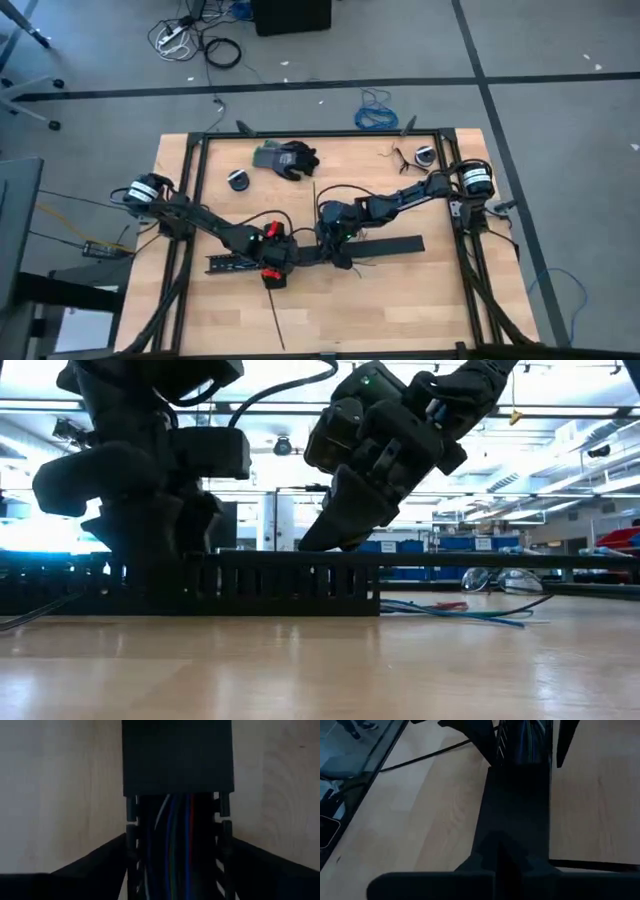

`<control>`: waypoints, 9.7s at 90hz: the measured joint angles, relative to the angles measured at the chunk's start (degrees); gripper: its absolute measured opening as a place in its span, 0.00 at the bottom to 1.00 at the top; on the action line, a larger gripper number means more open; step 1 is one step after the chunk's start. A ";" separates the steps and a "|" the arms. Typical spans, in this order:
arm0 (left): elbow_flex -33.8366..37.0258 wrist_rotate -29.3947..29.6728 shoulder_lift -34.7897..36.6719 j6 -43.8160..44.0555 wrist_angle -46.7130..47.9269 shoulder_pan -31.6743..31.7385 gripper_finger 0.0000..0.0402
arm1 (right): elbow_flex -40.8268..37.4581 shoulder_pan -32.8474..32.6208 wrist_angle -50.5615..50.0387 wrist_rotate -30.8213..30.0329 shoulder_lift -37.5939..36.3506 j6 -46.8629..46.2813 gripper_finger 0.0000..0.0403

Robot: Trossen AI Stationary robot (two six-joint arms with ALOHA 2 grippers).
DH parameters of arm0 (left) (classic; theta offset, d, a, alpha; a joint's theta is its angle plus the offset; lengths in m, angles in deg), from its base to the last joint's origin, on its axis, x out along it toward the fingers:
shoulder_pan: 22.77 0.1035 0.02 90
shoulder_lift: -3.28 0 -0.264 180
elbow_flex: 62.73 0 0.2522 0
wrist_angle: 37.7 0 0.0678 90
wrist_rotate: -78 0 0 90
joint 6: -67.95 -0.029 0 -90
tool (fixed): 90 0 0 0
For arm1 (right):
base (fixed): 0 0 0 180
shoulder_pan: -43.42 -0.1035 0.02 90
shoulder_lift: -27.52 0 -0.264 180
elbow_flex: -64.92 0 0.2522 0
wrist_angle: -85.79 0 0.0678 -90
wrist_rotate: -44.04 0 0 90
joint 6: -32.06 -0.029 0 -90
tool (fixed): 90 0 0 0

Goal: Ziptie cables
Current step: Close the black cable duct

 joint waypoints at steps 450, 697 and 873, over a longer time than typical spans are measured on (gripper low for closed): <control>-4.68 3.63 0.07 -3.04 5.88 -0.35 0.74 | 1.31 -0.02 1.86 2.26 0.90 2.20 0.00; -4.48 2.25 -0.01 7.37 3.61 2.72 0.57 | 0.91 0.04 -3.68 -9.19 -6.43 4.50 0.00; -4.55 -1.16 -4.39 -1.46 6.82 3.30 0.61 | -1.09 3.50 2.27 3.15 -2.19 2.95 0.00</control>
